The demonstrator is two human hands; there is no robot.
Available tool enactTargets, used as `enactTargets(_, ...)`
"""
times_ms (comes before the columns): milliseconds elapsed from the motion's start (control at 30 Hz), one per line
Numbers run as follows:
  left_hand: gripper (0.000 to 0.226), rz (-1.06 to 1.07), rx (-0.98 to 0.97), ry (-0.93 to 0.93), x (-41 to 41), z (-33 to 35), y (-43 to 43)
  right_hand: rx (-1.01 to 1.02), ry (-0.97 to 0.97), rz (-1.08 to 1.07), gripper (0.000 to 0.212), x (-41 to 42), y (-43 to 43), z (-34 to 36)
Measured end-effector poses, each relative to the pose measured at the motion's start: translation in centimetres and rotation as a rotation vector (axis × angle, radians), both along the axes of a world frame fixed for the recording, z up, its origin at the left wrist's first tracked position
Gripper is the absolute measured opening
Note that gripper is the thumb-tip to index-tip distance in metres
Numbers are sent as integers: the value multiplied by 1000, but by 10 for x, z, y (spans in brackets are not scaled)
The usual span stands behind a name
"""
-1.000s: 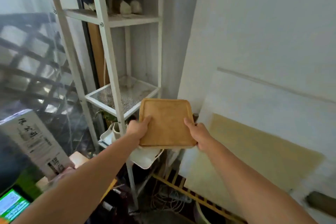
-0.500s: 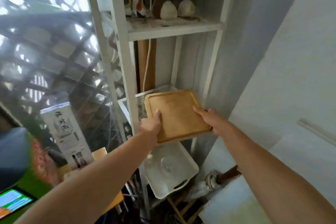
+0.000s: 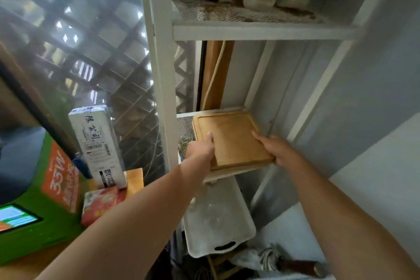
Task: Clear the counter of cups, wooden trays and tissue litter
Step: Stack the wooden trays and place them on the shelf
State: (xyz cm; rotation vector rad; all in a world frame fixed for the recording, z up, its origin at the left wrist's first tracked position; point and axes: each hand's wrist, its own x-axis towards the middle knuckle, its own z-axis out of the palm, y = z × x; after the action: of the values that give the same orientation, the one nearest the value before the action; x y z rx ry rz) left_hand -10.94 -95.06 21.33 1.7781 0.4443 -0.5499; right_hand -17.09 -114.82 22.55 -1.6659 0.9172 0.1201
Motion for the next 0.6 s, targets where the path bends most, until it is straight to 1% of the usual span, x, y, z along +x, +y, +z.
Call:
enactTargets(100, 60, -10, 62, -23, 5, 2, -6, 17, 15, 37, 66, 10, -6, -1)
enactTargets(233, 47, -33, 192, -70, 5, 5, -10, -38, 15, 74, 60, 20, -4, -4)
enactTargets(433, 46, -41, 340, -93, 4, 3, -4, -76, 57, 73, 59, 27, 5, -4)
enactTargets(533, 44, -43, 389, -98, 3, 2, -3, -93, 39, 56, 57, 30, 7, -5)
enactTargets(600, 43, -84, 436, -104, 2, 1, -2, -126, 24, 47, 54, 30, 9, -7)
